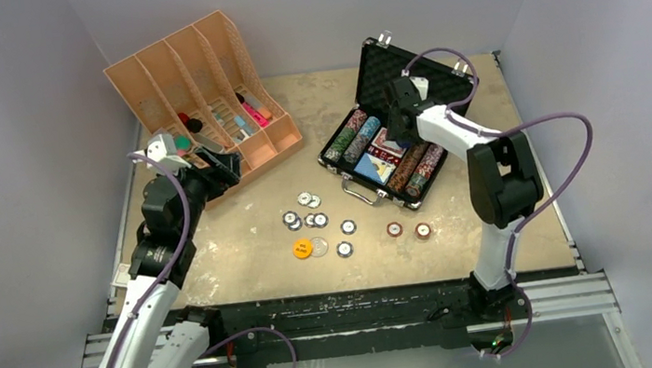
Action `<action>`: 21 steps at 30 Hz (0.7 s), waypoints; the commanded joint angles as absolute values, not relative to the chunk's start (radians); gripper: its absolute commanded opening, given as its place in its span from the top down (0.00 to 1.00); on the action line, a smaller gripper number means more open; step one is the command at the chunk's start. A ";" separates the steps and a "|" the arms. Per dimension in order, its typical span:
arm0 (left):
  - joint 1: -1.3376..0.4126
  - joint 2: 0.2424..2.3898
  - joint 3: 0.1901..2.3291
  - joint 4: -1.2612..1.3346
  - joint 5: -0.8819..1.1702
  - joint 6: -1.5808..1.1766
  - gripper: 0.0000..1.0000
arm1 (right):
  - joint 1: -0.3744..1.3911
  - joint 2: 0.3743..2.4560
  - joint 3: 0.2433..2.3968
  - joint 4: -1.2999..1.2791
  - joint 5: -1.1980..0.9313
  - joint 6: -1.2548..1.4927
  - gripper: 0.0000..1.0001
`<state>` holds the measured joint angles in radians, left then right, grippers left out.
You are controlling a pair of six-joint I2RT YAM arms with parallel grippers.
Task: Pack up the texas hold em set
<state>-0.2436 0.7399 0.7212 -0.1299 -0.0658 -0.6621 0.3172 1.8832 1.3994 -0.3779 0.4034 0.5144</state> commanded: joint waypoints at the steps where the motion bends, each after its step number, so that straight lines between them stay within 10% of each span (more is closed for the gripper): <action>1: -0.247 0.740 0.710 -0.095 -0.077 -0.665 0.21 | 0.312 1.891 1.470 -0.337 0.367 0.450 0.49; 14: -0.247 0.741 0.709 -0.092 -0.078 -0.669 0.22 | 0.311 1.947 1.502 -0.350 0.288 0.402 0.46; 21: -0.247 0.736 0.709 -0.094 -0.077 -0.669 0.22 | 0.311 1.944 1.537 -0.398 0.310 0.402 0.28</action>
<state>-0.2436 0.7456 0.7074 -0.1364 -0.0677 -0.6621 0.3077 1.9591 1.4803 -0.3695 0.2958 0.4179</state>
